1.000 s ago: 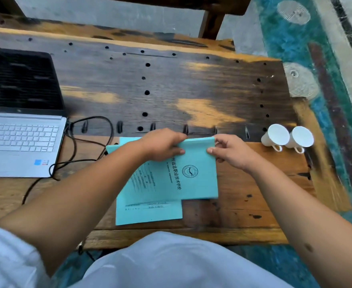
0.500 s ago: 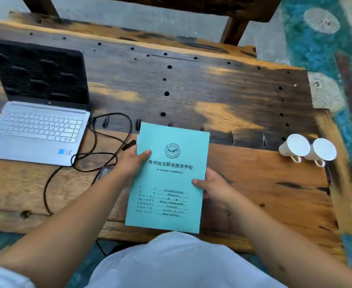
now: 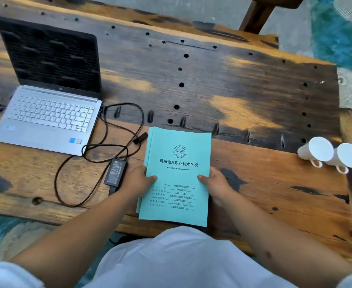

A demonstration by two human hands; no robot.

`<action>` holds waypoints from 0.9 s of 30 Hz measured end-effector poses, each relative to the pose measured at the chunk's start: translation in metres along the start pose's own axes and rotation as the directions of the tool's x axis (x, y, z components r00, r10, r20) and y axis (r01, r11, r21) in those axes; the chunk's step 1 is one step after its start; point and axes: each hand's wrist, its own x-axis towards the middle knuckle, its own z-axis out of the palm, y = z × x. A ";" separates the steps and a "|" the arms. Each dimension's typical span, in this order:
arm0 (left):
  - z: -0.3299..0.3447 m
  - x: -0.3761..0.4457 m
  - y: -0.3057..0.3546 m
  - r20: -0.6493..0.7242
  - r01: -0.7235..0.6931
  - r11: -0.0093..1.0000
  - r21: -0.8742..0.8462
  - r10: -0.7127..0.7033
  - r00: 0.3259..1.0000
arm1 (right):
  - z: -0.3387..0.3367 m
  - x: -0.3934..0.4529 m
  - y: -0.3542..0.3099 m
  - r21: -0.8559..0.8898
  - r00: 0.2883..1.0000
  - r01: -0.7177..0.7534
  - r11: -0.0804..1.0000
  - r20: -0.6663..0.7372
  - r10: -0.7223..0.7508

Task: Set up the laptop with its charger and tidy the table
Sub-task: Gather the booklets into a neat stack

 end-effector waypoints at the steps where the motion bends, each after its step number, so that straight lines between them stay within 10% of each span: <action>1: 0.001 0.002 0.000 -0.051 -0.016 0.999 0.039 0.018 0.999 | 0.004 0.004 0.000 -0.019 1.000 -0.006 1.000 -0.018 0.005; 15: 0.007 0.017 -0.003 -0.162 0.003 0.999 0.041 0.003 0.987 | -0.001 0.026 0.002 -0.632 0.972 -0.014 0.774 -0.191 -0.138; 27: 0.000 0.011 0.046 0.077 0.168 0.861 -0.480 -0.150 0.986 | -0.012 0.030 0.001 -0.227 0.992 -0.101 0.969 -0.095 0.081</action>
